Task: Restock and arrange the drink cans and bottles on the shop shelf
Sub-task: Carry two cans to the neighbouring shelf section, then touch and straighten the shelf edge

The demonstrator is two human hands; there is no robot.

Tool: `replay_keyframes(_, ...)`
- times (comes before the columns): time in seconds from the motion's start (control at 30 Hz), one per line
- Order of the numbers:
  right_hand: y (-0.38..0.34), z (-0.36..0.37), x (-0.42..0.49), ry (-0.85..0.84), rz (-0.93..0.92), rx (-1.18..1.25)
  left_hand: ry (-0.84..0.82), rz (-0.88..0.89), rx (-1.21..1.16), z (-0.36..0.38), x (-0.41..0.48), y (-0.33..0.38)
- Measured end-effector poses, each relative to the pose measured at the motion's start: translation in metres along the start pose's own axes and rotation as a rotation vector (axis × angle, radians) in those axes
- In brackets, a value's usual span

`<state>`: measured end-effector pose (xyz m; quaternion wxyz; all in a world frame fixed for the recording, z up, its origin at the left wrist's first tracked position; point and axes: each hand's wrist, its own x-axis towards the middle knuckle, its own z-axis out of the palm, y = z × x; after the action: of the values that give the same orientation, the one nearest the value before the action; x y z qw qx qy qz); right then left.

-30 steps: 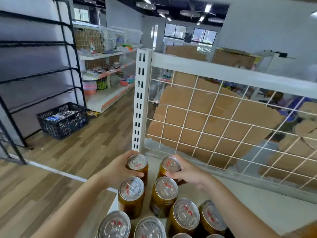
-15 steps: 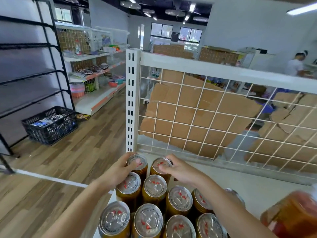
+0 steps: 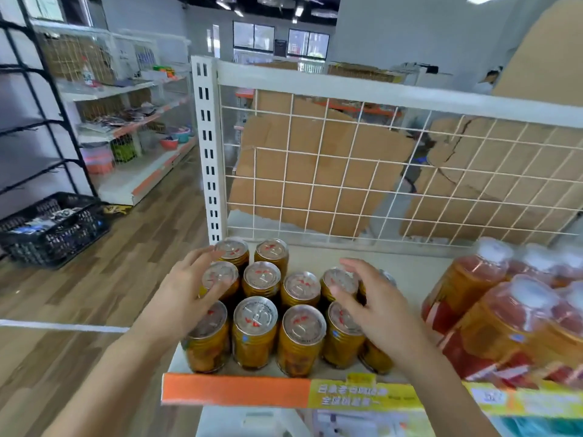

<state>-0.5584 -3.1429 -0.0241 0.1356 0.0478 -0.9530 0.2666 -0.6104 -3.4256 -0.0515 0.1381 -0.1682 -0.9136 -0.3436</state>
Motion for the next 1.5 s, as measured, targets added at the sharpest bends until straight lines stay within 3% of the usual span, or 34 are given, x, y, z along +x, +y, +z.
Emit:
replay_keyframes(0.27, 0.036, -0.044, -0.096, 0.253, -0.008, -0.091, -0.004, 0.165, 0.097, 0.008, -0.034, 0.048)
replay_keyframes(0.57, 0.095, -0.114, -0.192, 0.397, 0.18, -0.231, -0.071, 0.361, 0.093, 0.056, -0.041, 0.135)
replay_keyframes(1.13, 0.242, -0.278, -0.422, 0.557, 0.53, -0.398, -0.244, 0.662, -0.078, 0.248, -0.096, 0.378)
replay_keyframes(1.5, 0.324, -0.339, -0.479, 0.656, 0.741, -0.422, -0.368, 0.805, -0.16, 0.355, -0.077, 0.507)
